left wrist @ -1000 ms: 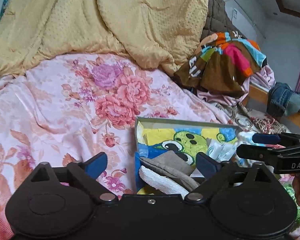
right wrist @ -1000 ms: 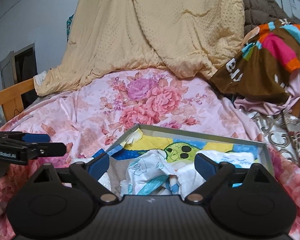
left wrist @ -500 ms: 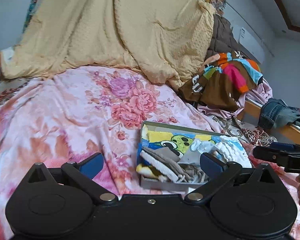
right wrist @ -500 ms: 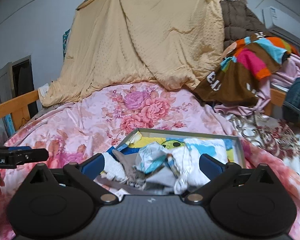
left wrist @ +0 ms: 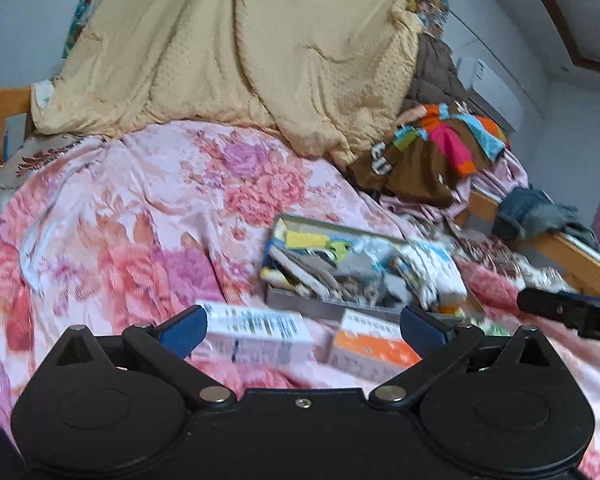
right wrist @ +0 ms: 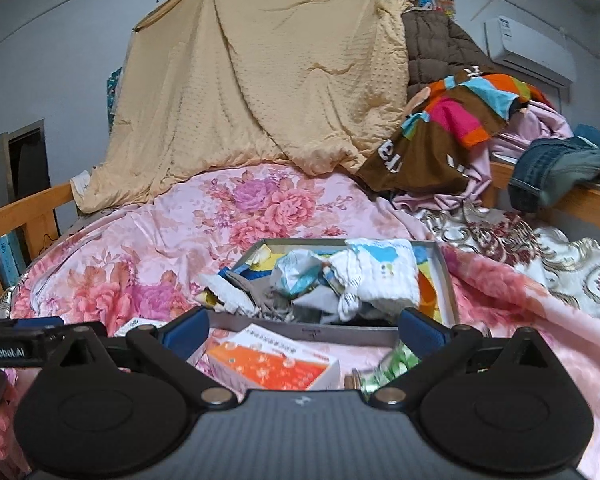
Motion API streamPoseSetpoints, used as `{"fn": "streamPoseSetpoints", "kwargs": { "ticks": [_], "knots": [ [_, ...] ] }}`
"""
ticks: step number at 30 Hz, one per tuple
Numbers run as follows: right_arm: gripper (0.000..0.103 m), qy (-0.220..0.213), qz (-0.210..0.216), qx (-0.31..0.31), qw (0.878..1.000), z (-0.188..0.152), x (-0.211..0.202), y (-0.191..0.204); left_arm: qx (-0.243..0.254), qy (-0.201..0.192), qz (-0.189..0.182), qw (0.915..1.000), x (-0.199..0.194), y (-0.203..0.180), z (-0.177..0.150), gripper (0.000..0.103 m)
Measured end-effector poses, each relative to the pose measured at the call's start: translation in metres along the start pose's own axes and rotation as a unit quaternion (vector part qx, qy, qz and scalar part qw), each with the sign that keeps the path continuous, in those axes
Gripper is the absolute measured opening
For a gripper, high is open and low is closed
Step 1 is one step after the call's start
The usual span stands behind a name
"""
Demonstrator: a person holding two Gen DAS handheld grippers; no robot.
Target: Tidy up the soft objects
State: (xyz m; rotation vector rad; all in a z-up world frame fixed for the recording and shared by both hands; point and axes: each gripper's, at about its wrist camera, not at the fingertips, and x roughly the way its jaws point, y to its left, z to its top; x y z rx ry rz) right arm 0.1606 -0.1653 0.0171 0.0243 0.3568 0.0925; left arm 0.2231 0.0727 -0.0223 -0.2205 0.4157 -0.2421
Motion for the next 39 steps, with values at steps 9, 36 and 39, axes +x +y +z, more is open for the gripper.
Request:
{"fn": "streamPoseSetpoints", "kwargs": {
  "ticks": [9,36,39],
  "knots": [
    [0.103,0.026,-0.021,0.047,0.998,-0.029,-0.012,-0.003,0.012,0.022,-0.014,0.9996,-0.008,-0.004,-0.015,0.102],
    [0.103,0.052,-0.035,0.054,0.997,-0.06,-0.02,0.007,0.011,0.027,0.019,0.9994,-0.026,0.009,-0.04,0.102],
    [0.103,0.052,-0.035,0.057,0.996,-0.06,-0.02,0.007,0.011,0.027,0.018,0.9994,-0.026,0.008,-0.04,0.102]
  ]
}}
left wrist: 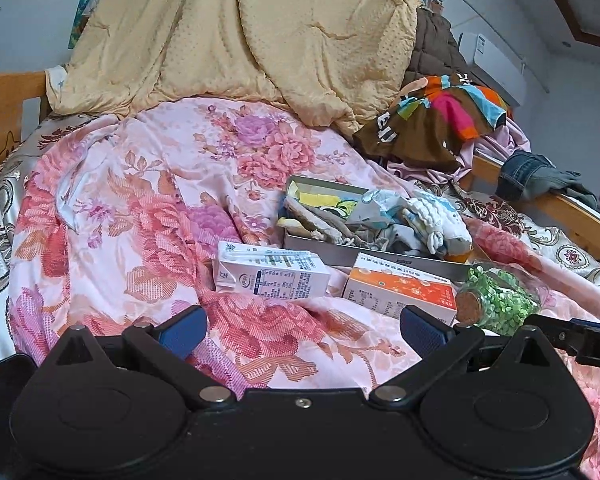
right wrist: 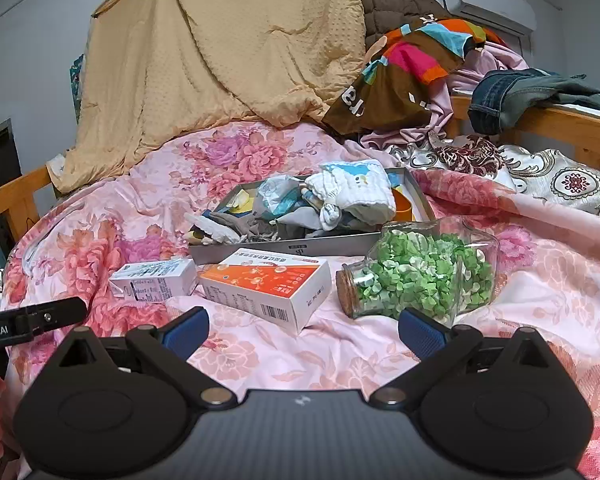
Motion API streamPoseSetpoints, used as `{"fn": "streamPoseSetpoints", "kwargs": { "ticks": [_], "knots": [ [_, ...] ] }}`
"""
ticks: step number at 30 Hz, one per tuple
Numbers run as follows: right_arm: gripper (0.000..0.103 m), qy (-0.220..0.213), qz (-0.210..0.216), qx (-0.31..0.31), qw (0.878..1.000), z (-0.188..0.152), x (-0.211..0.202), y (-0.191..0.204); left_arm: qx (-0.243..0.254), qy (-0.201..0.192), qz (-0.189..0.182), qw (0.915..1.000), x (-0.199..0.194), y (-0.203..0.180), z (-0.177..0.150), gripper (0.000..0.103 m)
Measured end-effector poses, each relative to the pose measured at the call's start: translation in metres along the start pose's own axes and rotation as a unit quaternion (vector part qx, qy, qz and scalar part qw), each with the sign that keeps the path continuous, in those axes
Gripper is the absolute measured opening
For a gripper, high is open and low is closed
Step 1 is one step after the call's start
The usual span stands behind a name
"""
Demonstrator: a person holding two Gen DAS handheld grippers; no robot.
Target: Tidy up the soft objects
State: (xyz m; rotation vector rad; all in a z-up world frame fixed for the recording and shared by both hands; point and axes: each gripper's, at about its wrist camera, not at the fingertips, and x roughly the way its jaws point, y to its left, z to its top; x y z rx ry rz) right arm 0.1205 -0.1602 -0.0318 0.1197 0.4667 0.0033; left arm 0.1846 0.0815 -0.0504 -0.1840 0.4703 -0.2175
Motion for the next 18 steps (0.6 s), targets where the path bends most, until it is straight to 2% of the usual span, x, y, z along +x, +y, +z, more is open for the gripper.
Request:
{"fn": "streamPoseSetpoints", "kwargs": {
  "ticks": [18],
  "knots": [
    [0.103,0.0,0.001,0.001,1.0,0.0001,0.0002,-0.0003,0.002,0.002,-0.009,1.0,-0.0016,-0.0001,0.0001,0.102]
  ]
}}
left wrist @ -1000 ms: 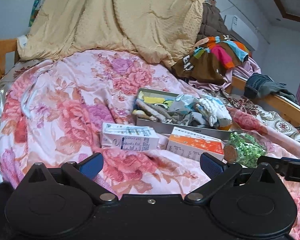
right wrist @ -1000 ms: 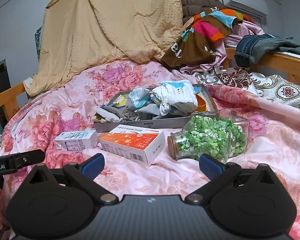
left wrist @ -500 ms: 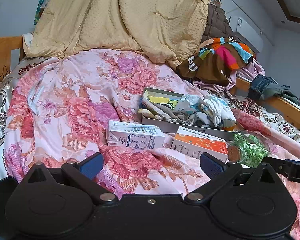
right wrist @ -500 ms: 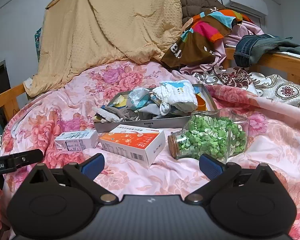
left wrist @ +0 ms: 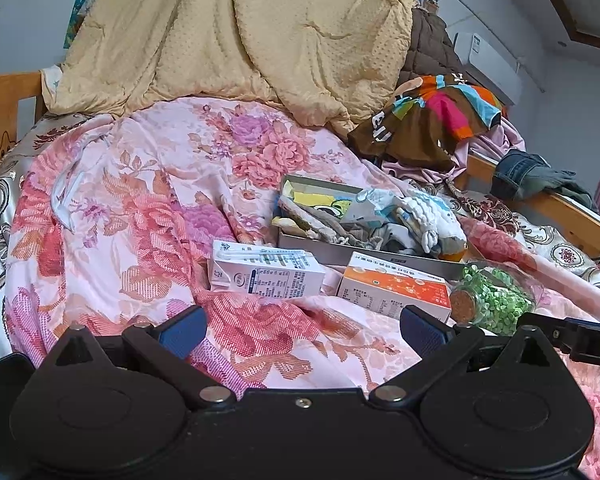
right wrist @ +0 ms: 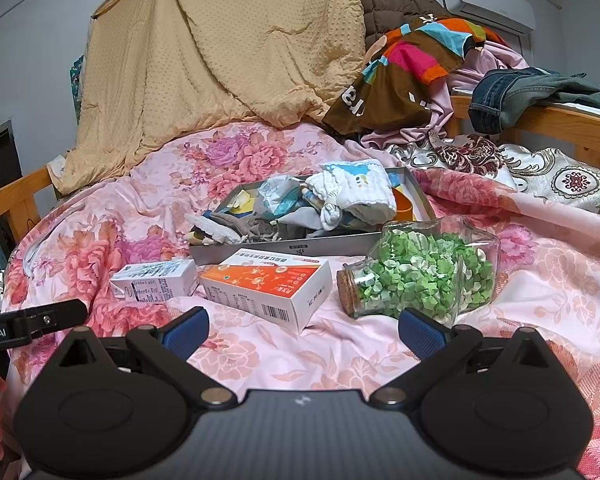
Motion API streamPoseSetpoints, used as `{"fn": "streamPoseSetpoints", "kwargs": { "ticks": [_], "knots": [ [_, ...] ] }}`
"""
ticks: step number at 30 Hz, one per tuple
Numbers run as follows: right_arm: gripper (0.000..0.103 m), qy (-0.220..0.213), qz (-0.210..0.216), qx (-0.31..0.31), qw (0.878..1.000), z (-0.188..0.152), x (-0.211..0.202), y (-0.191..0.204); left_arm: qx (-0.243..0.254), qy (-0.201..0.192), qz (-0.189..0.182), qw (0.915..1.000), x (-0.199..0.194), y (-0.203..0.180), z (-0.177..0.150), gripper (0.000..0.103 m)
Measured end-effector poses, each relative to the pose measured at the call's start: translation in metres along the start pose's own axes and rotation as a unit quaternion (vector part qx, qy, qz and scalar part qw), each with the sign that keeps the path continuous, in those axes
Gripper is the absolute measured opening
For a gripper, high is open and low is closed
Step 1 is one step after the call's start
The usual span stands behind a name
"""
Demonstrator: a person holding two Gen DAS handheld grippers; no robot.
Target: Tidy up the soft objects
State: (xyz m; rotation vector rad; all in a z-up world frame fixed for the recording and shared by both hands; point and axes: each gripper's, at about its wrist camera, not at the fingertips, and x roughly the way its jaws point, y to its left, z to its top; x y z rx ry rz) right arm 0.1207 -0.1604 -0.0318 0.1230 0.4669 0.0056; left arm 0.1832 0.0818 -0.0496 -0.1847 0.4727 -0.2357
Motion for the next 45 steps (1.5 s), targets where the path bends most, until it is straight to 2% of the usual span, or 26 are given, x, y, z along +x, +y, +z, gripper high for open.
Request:
{"fn": "streamPoseSetpoints", "kwargs": {
  "ticks": [26,32,45],
  "knots": [
    [0.103,0.003,0.001,-0.002,1.0,0.0001,-0.0005,0.0003,-0.004,-0.003,-0.017,0.9998,-0.0026,-0.0004,0.001,0.102],
    [0.103,0.002,0.003,-0.005,1.0,-0.0003,-0.0006,0.0016,-0.027,0.0,-0.032,0.9991,-0.0042,0.0042,0.0032,0.102],
    [0.103,0.002,0.003,-0.006,1.0,-0.0004,-0.0007,0.0024,-0.002,0.002,-0.038,0.9993,-0.0066,-0.0017,0.0038,0.102]
  ]
}}
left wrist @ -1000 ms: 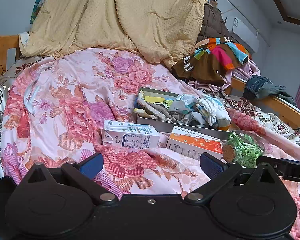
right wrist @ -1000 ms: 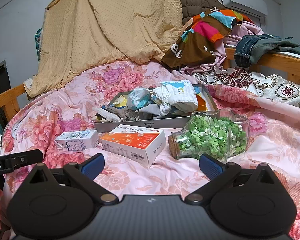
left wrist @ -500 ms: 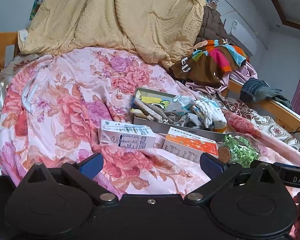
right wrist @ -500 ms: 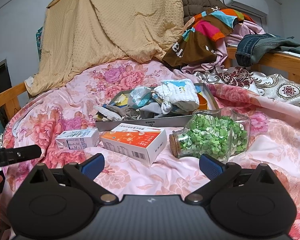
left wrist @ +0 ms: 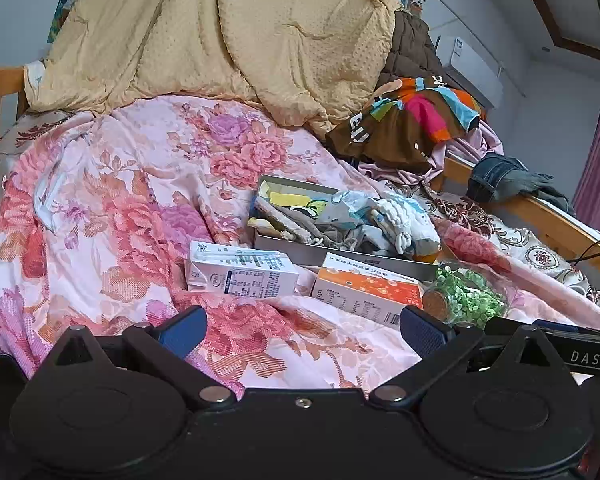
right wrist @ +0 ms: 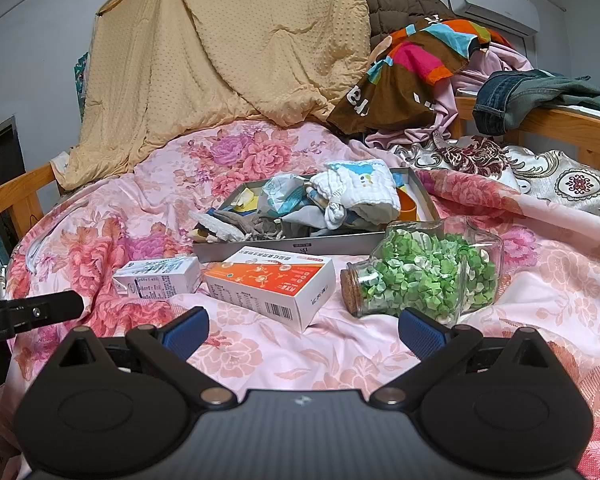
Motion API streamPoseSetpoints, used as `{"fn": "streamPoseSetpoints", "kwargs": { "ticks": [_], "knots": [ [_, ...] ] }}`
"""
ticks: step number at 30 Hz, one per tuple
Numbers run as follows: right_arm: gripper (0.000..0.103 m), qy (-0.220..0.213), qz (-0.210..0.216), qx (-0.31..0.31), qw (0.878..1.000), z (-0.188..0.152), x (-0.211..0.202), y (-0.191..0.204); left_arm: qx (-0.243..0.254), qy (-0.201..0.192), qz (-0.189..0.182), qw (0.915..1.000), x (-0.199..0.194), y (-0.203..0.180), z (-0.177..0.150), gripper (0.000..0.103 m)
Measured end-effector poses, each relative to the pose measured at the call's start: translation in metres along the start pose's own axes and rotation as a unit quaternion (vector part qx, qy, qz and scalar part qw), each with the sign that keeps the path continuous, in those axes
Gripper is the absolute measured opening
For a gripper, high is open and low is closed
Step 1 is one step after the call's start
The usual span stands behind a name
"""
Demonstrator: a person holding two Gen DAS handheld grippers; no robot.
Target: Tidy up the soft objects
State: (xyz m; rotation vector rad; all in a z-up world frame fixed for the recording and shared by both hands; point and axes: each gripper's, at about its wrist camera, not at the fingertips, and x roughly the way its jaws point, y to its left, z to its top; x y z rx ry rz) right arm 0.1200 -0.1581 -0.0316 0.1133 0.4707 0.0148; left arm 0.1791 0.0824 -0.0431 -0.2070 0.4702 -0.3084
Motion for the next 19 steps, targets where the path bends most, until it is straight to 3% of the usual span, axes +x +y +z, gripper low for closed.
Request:
{"fn": "streamPoseSetpoints", "kwargs": {
  "ticks": [19],
  "knots": [
    [0.103,0.005,0.005,0.0,1.0,-0.0023,0.0026,0.0001,0.004,0.003,-0.004,1.0,-0.0009,0.0029,0.0001,0.102]
  ]
}}
